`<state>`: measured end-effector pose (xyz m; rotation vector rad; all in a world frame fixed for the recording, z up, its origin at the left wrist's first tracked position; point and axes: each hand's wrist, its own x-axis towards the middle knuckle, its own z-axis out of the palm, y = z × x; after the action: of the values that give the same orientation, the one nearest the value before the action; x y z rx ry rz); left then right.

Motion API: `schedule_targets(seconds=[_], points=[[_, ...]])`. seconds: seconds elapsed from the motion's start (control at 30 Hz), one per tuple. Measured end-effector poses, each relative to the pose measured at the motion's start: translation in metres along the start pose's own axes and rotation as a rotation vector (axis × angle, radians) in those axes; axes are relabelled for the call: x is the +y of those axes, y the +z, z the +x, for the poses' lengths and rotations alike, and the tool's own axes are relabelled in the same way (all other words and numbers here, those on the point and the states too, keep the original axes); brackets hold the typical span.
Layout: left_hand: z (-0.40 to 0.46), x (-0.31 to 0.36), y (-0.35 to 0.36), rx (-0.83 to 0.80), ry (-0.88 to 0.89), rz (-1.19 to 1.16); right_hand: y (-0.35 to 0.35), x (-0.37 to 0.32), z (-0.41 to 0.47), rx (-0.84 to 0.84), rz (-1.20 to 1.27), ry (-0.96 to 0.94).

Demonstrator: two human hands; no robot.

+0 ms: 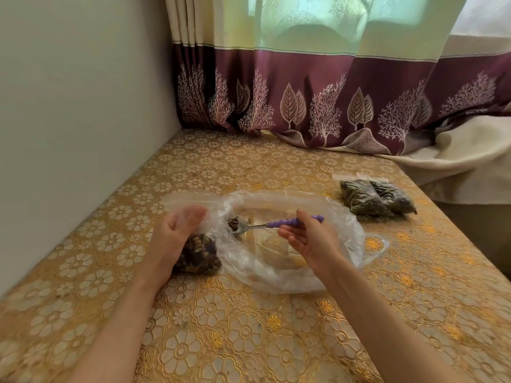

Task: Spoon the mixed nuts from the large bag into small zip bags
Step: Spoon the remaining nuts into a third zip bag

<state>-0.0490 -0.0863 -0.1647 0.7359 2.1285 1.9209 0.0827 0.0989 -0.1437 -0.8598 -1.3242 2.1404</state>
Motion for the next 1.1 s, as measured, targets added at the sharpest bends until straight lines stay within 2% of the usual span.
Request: schedule_targets(seconds=[0.2, 0.4, 0.6, 0.93, 1.03, 1.1], points=[[0.002, -0.002, 0.000, -0.010, 0.015, 0.003, -0.001, -0.022, -0.010, 0.023, -0.050, -0.175], [0.003, -0.002, 0.000, -0.005, 0.031, -0.027, 0.019, -0.048, -0.026, -0.104, 0.025, -0.337], [0.004, -0.002, 0.000, 0.005, 0.045, 0.015, 0.038, -0.051, -0.035, -0.251, -0.012, -0.398], [0.007, -0.007, -0.002, -0.020, 0.024, -0.014, 0.037, -0.041, -0.034, -0.383, -0.119, -0.483], [0.007, -0.008, -0.002, -0.027, 0.021, -0.005, 0.034, -0.041, -0.030, -0.357, -0.052, -0.482], [0.006, -0.007, -0.001, -0.029, 0.027, 0.001, 0.031, -0.038, -0.024, -0.257, 0.007, -0.505]])
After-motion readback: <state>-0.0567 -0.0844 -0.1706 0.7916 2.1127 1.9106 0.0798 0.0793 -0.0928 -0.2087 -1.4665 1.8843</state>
